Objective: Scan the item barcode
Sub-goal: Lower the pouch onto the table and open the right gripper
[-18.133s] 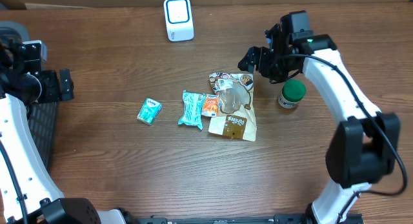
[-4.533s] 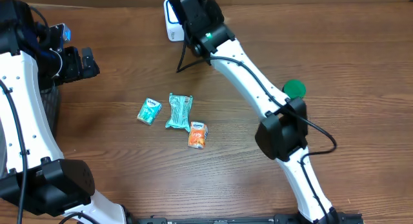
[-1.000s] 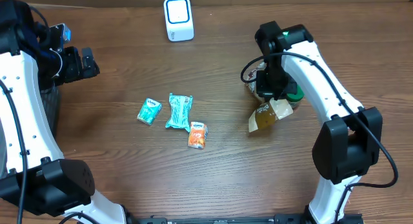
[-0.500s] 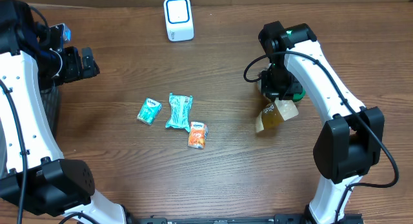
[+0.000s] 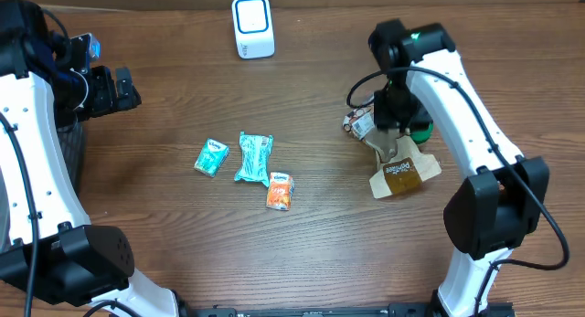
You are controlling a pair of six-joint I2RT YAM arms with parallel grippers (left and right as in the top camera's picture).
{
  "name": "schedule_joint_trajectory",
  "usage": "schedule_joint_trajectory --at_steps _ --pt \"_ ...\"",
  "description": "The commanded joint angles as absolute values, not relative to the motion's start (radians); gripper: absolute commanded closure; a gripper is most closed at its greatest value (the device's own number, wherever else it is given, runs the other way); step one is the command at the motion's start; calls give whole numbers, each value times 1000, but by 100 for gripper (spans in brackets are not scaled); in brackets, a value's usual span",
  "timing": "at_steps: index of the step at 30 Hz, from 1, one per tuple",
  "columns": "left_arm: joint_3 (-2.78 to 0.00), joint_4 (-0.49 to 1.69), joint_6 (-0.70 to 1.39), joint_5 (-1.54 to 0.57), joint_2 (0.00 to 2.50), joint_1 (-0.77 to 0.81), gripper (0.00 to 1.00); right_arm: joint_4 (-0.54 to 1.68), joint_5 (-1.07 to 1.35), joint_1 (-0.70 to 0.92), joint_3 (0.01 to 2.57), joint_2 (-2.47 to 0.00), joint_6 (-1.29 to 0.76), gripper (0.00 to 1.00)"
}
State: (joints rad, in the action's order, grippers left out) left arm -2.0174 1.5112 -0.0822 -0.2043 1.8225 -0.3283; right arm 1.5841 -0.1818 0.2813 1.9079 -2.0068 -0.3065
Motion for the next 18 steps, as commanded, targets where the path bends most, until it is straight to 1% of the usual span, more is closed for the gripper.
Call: schedule_joint_trajectory --at_steps 1,4,8,18 --pt "-2022 1510 -98 -202 1819 -332 0 1576 -88 297 1997 -2005 -287 58" --pt "-2022 1510 -98 -202 1819 -332 1 1553 -14 313 1995 -2007 -245 61" --pt "-2022 1510 -98 -202 1819 -332 0 1497 10 332 1955 -2010 -227 65" --pt "-2022 1510 -98 -202 1819 -332 0 1303 25 348 1740 -2011 -204 65"
